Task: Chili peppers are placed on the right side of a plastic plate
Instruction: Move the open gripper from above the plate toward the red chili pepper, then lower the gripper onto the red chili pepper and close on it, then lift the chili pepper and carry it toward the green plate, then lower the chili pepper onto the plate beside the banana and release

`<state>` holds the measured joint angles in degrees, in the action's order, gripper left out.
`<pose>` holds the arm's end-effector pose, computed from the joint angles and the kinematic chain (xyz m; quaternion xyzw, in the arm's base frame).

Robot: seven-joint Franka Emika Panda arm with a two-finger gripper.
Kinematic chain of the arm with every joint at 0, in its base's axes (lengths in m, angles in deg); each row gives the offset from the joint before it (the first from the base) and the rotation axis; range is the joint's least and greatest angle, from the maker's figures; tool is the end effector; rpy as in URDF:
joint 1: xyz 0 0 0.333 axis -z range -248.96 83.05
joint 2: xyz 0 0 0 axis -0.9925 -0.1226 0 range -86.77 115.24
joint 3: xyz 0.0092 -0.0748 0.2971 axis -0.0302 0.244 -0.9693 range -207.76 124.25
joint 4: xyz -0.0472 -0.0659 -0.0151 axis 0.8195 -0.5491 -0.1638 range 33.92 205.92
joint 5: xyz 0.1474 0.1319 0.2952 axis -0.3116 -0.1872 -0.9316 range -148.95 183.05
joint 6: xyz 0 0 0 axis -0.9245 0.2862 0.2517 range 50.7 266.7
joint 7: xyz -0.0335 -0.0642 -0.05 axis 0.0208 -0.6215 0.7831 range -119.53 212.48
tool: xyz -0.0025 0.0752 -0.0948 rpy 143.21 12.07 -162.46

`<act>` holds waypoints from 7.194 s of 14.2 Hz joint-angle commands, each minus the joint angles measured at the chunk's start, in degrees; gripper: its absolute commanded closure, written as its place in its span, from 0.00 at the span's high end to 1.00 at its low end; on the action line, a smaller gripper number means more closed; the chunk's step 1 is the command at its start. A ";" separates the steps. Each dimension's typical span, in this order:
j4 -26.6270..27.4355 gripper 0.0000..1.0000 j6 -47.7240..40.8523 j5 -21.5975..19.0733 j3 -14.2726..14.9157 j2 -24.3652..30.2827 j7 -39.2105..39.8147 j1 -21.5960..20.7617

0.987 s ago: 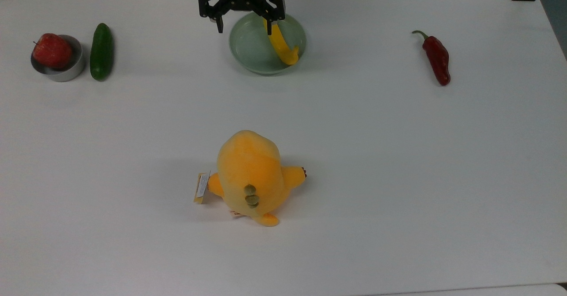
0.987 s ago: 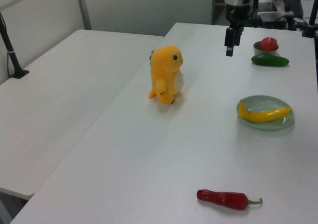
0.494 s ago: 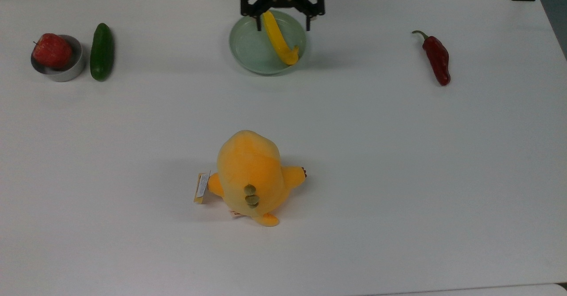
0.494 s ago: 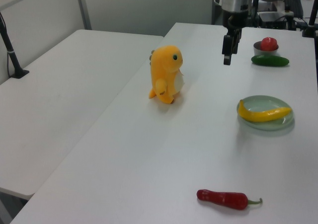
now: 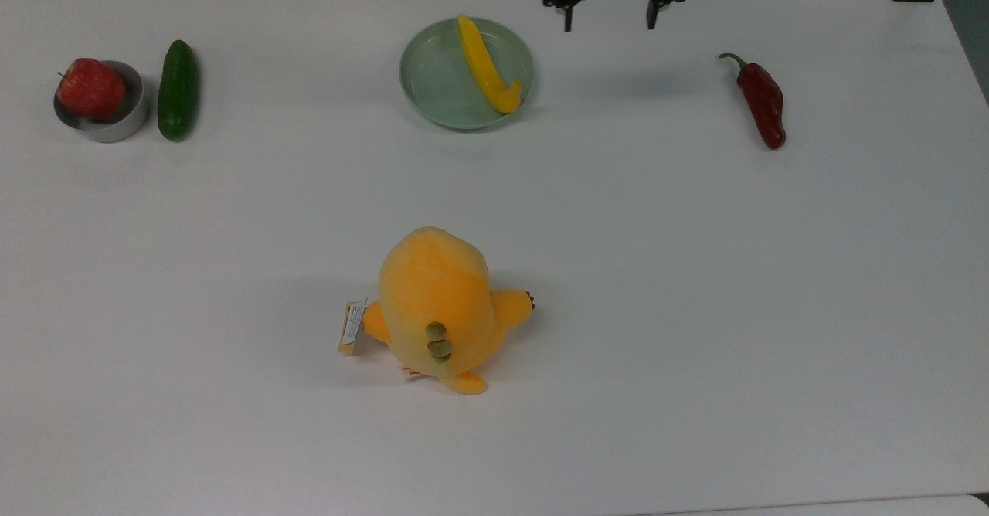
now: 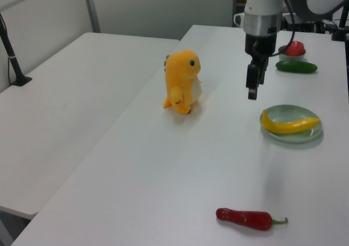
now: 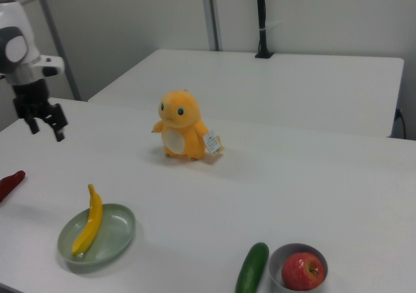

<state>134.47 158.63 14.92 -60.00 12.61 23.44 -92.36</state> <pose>0.4734 0.2500 0.5011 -0.9991 -0.0349 0.0030 0.0231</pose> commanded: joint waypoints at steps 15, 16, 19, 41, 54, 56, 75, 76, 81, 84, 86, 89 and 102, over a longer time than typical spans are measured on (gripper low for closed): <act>-3.65 1.00 17.26 3.27 -6.01 -16.40 -18.09 -14.49; -3.65 1.00 17.27 3.80 -6.01 -16.83 -19.14 -15.46; -3.56 1.00 18.31 5.21 -5.92 -17.71 -21.17 -18.89; -9.10 0.07 20.61 13.55 -0.30 -27.74 -27.41 -24.09; 4.43 0.08 19.64 9.08 -0.47 -7.45 -13.28 -9.86; 5.58 0.08 19.20 8.55 -0.39 -5.33 -10.55 -6.78; 17.00 0.08 2.77 8.46 16.83 6.72 20.21 2.81; 17.27 0.08 2.68 8.55 17.80 6.54 21.70 3.16; 18.93 0.08 3.29 8.81 20.88 5.23 29.70 4.75; 19.29 0.08 3.47 8.81 21.15 2.68 32.88 5.09; 19.29 0.08 4.69 8.81 21.15 1.10 32.79 4.92; 19.29 0.08 4.87 8.64 21.15 0.21 34.28 5.62; 17.54 1.00 4.79 7.94 21.15 -2.87 33.51 5.89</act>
<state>153.23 162.62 24.63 -39.07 8.76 57.45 -86.79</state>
